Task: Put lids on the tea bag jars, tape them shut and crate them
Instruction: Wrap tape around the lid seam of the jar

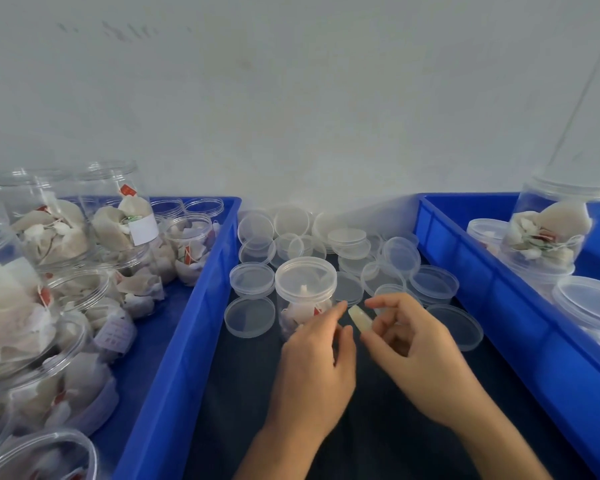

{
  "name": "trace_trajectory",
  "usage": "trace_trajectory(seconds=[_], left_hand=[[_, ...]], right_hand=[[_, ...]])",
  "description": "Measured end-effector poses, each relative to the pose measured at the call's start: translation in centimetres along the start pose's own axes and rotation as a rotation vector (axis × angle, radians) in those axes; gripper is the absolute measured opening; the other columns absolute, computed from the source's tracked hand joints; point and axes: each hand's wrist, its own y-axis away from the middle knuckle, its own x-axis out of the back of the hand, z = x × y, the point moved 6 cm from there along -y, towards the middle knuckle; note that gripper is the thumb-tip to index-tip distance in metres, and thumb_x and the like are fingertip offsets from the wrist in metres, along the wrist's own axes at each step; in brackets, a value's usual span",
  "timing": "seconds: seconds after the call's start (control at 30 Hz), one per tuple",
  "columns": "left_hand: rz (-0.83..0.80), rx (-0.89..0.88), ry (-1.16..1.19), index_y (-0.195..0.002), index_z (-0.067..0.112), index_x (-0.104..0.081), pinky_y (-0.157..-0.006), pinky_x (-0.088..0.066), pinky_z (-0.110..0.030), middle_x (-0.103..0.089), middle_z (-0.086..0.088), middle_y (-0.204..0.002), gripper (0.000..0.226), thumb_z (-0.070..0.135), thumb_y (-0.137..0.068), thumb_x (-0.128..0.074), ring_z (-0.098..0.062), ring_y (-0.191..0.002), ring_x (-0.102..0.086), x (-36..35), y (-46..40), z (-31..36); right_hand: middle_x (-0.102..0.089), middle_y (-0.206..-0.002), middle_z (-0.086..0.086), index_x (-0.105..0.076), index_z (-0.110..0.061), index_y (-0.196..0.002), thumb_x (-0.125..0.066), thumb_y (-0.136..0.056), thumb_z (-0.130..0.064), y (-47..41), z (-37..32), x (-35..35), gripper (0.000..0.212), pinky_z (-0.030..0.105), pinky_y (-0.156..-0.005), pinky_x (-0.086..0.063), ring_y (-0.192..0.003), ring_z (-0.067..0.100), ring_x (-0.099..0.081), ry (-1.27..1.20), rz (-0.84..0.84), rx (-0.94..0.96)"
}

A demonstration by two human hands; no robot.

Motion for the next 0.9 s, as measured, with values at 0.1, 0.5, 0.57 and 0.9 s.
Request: trace_trajectory(seconds=[0.1,0.5,0.57,0.9], left_hand=[[-0.05,-0.002,0.105,-0.143,0.031,-0.065,-0.092,-0.056,-0.025,-0.072,0.02,-0.11,0.038,0.021,-0.107,-0.062,0.0,-0.105,-0.068,-0.2,-0.2,0.5],[0.072,0.05,0.185,-0.1,0.026,-0.079,-0.068,-0.056,-0.011,-0.074,0.023,-0.085,0.01,0.018,-0.095,-0.08,0.003,-0.08,-0.074,1.0,-0.4,0.1],[0.076,0.055,0.187,-0.096,0.027,-0.079,-0.067,-0.056,-0.011,-0.074,0.022,-0.082,0.01,0.017,-0.095,-0.08,0.003,-0.078,-0.073,1.1,-0.5,0.0],[0.059,0.009,0.073,-0.092,0.02,-0.074,-0.067,-0.058,-0.022,-0.069,0.017,-0.08,0.007,0.016,-0.097,-0.076,-0.004,-0.079,-0.07,0.6,-0.4,-0.1]], right_hand=[[-0.069,-0.095,-0.01,-0.059,-0.058,-0.111,-0.076,-0.093,-0.028,0.1,-0.3,-0.2,0.039,0.028,-0.074,-0.06,-0.081,0.013,-0.07,0.016,-0.008,0.054],[-0.058,-0.107,-0.02,-0.056,-0.049,-0.119,-0.077,-0.093,-0.02,0.5,-0.8,-0.6,0.045,0.016,-0.081,-0.051,-0.097,0.009,-0.061,0.268,-0.024,0.221],[-0.058,-0.108,-0.022,-0.056,-0.05,-0.12,-0.077,-0.093,-0.022,0.4,-0.6,-0.8,0.045,0.016,-0.083,-0.051,-0.098,0.007,-0.061,0.286,-0.036,0.212],[-0.058,-0.098,-0.022,-0.05,-0.056,-0.124,-0.064,-0.097,-0.044,-0.2,0.7,-1.4,0.033,0.015,-0.082,-0.053,-0.1,-0.002,-0.06,0.366,-0.035,0.165]])
